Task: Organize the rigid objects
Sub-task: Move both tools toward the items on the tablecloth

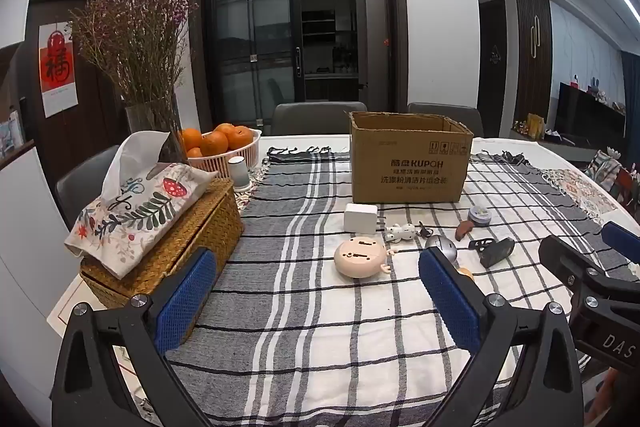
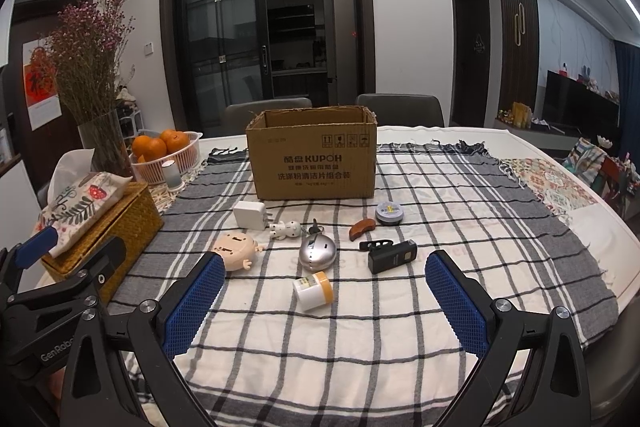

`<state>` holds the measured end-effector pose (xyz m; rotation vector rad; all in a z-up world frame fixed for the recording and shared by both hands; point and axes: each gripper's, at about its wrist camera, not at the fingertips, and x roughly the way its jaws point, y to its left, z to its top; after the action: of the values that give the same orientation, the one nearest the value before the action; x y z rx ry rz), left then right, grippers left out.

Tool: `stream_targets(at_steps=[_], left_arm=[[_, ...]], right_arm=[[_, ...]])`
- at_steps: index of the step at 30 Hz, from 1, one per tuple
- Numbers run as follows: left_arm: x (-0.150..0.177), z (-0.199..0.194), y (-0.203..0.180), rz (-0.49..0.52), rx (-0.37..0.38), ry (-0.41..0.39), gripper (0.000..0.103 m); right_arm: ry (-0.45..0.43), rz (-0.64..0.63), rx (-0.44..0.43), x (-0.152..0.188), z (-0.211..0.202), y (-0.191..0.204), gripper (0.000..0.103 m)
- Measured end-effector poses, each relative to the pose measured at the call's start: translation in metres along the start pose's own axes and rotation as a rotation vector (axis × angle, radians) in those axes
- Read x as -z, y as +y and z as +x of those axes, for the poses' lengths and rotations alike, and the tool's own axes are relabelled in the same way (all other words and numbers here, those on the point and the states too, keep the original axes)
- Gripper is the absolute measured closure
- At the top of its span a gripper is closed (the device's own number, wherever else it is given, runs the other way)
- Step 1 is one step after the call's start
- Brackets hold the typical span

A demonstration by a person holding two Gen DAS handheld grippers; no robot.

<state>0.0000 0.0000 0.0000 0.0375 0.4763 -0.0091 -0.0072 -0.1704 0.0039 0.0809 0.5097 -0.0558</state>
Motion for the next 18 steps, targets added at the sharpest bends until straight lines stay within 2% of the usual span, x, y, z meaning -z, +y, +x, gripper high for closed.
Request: stream_targets(at_steps=[18], left_arm=[[0.0020,0.0023,0.0010,0.000,0.003,0.007,0.000]], right_arm=[[0.000,0.000,0.001,0.0005,-0.0001,0.0002,0.001]])
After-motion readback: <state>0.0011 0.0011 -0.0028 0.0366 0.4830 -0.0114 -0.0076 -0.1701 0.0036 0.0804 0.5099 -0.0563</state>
